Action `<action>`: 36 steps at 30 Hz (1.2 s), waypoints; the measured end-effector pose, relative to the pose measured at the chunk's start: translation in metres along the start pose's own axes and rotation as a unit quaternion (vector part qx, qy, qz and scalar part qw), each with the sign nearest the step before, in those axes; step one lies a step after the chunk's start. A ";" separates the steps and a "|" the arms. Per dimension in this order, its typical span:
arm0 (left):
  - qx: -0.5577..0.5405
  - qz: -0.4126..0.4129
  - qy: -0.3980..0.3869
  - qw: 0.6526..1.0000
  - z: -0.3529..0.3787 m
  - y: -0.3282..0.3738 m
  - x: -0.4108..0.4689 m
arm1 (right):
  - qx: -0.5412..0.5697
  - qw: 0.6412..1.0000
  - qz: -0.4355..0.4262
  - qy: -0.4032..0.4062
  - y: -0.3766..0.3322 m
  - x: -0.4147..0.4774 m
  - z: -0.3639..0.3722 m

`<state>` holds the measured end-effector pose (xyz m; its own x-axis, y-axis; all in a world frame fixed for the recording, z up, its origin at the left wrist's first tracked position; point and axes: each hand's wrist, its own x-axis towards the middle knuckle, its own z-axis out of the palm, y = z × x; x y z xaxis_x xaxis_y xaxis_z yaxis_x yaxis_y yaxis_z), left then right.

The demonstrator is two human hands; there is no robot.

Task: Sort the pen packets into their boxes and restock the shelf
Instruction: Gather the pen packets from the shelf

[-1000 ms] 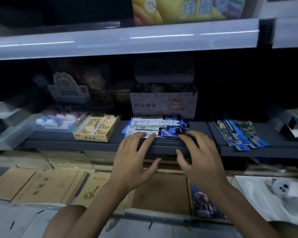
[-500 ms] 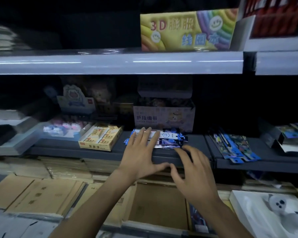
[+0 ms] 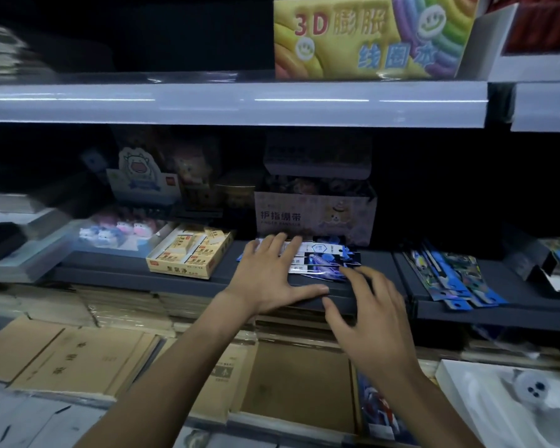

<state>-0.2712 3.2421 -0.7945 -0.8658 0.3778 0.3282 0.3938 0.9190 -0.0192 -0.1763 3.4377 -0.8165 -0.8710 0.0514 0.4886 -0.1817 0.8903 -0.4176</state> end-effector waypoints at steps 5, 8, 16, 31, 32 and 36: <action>0.014 -0.010 0.022 1.000 0.003 0.003 0.002 | -0.004 1.000 0.011 0.002 -0.005 0.001 0.003; 0.012 -0.011 0.040 0.999 0.006 0.002 0.004 | -0.006 1.000 0.010 0.009 -0.006 0.000 0.005; -0.005 -0.017 0.064 0.998 0.001 0.004 0.001 | -0.009 1.000 -0.007 0.020 -0.010 0.003 0.005; -0.014 -0.121 0.164 0.979 -0.050 -0.093 -0.104 | 0.066 0.982 -0.146 -0.105 -0.159 0.097 0.031; -0.017 -0.138 0.167 0.976 -0.051 -0.099 -0.107 | 0.055 0.981 -0.142 -0.117 -0.172 0.109 0.038; -0.035 -0.187 0.175 0.966 -0.051 -0.117 -0.112 | -0.012 0.978 -0.119 -0.173 -0.214 0.139 0.069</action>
<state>-0.2046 3.0862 -0.7810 -0.7988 -0.0525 0.5994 0.1034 0.9694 0.2228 -0.2898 3.2234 -0.7126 -0.9082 -0.3110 0.2801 -0.3910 0.8692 -0.3028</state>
